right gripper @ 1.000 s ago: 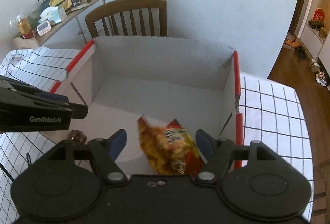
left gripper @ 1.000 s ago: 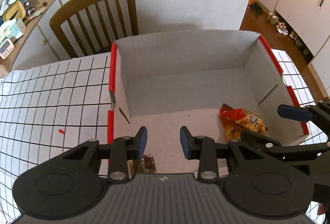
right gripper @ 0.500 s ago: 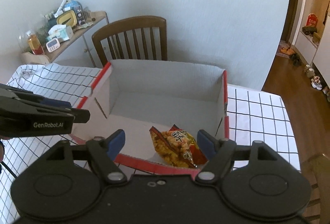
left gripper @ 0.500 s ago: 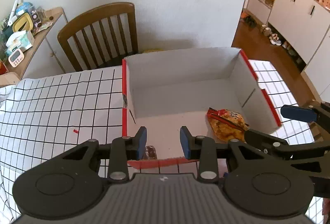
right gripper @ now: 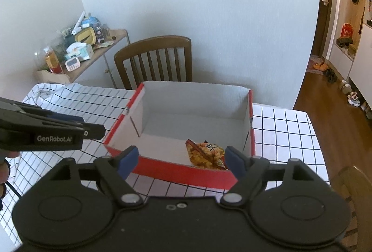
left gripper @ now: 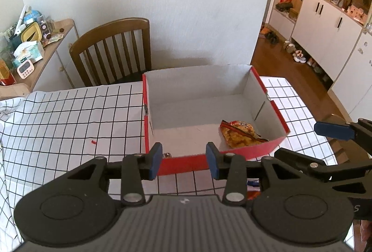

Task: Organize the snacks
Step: 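Move both tools back to the snack pile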

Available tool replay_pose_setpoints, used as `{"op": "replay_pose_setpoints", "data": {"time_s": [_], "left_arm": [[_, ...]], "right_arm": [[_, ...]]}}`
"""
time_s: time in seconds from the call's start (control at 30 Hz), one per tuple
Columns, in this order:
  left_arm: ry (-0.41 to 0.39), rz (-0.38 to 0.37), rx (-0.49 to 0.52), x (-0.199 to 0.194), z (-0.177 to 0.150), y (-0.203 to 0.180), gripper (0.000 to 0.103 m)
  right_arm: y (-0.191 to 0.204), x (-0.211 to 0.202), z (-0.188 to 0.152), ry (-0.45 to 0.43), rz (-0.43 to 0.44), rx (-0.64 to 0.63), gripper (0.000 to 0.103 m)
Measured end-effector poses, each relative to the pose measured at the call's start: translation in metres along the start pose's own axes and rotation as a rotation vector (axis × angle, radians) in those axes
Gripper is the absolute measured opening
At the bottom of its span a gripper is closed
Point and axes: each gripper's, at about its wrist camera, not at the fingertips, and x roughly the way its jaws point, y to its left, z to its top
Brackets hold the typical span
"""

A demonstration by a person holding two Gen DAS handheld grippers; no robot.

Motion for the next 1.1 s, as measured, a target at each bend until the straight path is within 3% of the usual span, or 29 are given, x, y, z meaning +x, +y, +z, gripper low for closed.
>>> {"op": "replay_pose_setpoints", "data": {"time_s": [0.2,0.33,0.77,0.87,1.1], "left_arm": [[-0.025,-0.016,0.017,-0.026,-0.018,0.0,0.042],[-0.051,-0.036,0.028,-0.044,-0.034,0.001,0.054],[-0.067,-0.03,0.051,-0.072,-0.096,0.008,0.055],[-0.057,-0.022,0.033,-0.073,-0.11,0.014,0.069],[-0.028,-0.007,-0.007,-0.071,-0.143,0.028,0.073]], "right_arm": [[0.011,-0.026,-0.011,-0.028,0.02,0.01,0.084],[0.02,-0.045,-0.021,-0.056,0.05,0.014,0.089],[0.046,-0.08,-0.06,-0.086,0.086,0.027,0.1],[0.055,-0.085,-0.072,-0.089,0.092,0.013,0.102],[0.068,-0.084,-0.097,-0.073,0.107,0.006,0.103]]}}
